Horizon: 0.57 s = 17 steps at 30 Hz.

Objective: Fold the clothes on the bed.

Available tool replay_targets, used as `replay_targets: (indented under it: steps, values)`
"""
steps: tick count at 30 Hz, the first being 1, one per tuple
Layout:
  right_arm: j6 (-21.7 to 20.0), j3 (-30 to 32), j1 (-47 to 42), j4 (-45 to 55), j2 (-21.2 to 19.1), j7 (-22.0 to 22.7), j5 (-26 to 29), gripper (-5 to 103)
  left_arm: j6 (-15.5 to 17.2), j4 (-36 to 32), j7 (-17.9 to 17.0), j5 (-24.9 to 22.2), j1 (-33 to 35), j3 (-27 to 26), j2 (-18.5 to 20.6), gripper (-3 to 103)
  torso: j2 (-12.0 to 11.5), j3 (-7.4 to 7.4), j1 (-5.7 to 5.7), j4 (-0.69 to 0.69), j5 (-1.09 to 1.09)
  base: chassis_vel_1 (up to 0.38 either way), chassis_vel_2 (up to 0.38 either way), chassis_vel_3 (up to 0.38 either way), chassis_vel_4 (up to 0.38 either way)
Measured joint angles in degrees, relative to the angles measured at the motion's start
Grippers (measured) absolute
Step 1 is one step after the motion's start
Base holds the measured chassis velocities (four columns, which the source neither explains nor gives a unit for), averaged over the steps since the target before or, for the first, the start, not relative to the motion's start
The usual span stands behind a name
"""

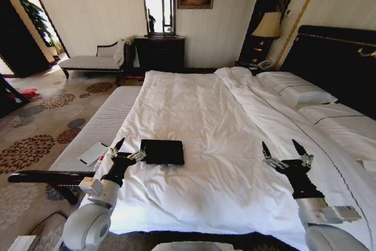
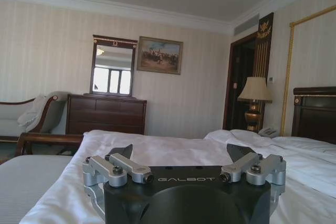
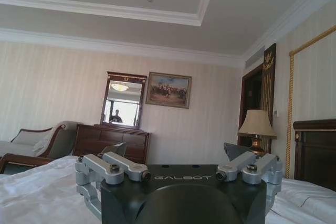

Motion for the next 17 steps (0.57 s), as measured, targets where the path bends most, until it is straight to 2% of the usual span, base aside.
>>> replay_targets:
  steps: [4,17]
  values:
    - [0.0,-0.4,0.6,-0.2,-0.1,0.6,1.0,100,-0.2,0.1,-0.6,1.7,1.3,-1.1,-0.3,100,0.0,0.00,0.00,0.00,0.00,0.000,0.000,0.000,0.000]
    - [-0.6,-0.9,1.8,-0.9,-0.3,1.5,0.9,100,-0.5,0.5,-0.7,1.9,2.6,-2.3,-1.3,100,0.0,0.00,0.00,0.00,0.00,0.000,0.000,0.000,0.000]
